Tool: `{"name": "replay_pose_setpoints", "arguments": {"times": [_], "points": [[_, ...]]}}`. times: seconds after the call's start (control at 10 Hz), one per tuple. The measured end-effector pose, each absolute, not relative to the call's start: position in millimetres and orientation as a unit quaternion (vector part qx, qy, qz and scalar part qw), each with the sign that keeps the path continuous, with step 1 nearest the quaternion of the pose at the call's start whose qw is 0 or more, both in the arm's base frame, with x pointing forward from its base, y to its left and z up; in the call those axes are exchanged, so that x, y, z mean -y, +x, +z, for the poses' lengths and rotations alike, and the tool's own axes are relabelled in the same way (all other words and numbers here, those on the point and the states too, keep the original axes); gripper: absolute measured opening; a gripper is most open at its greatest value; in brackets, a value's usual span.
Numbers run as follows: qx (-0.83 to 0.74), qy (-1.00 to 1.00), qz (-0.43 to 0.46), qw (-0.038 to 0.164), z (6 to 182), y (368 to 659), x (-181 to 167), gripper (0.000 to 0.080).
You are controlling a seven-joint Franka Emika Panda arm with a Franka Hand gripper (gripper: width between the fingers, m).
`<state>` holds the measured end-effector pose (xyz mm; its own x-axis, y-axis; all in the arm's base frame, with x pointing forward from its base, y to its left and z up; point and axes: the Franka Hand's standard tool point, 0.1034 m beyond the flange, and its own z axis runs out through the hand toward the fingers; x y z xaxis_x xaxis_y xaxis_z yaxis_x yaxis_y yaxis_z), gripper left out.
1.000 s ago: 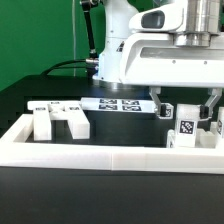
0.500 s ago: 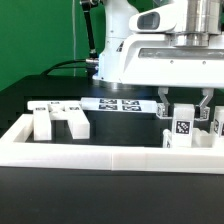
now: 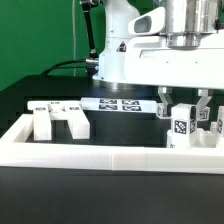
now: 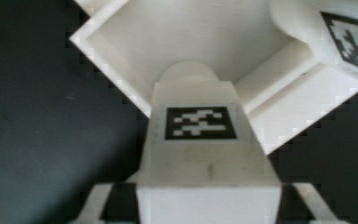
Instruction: Assemble chair
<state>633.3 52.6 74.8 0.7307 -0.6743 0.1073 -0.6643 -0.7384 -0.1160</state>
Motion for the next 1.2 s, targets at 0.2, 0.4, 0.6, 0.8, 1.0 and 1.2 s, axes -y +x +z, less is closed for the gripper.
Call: {"name": "replay_pose_setpoints", "arguments": {"times": [0.2, 0.4, 0.6, 0.8, 1.0, 1.2], "points": [[-0.464, -0.882, -0.067, 0.046, 74.2, 632.8, -51.1, 0.0291], [-0.552, -0.830, -0.061, 0.054, 74.5, 632.5, -51.1, 0.0291], [-0.624, -0.777, -0.055, 0.057, 74.4, 631.4, -54.5, 0.0291], [-0.698, -0.711, -0.049, 0.059, 74.2, 630.5, -57.0, 0.0291], [-0.747, -0.661, -0.040, 0.066, 74.3, 630.0, -57.1, 0.0291], [-0.725, -0.684, -0.043, 0.065, 74.4, 630.1, -57.5, 0.0312]]}}
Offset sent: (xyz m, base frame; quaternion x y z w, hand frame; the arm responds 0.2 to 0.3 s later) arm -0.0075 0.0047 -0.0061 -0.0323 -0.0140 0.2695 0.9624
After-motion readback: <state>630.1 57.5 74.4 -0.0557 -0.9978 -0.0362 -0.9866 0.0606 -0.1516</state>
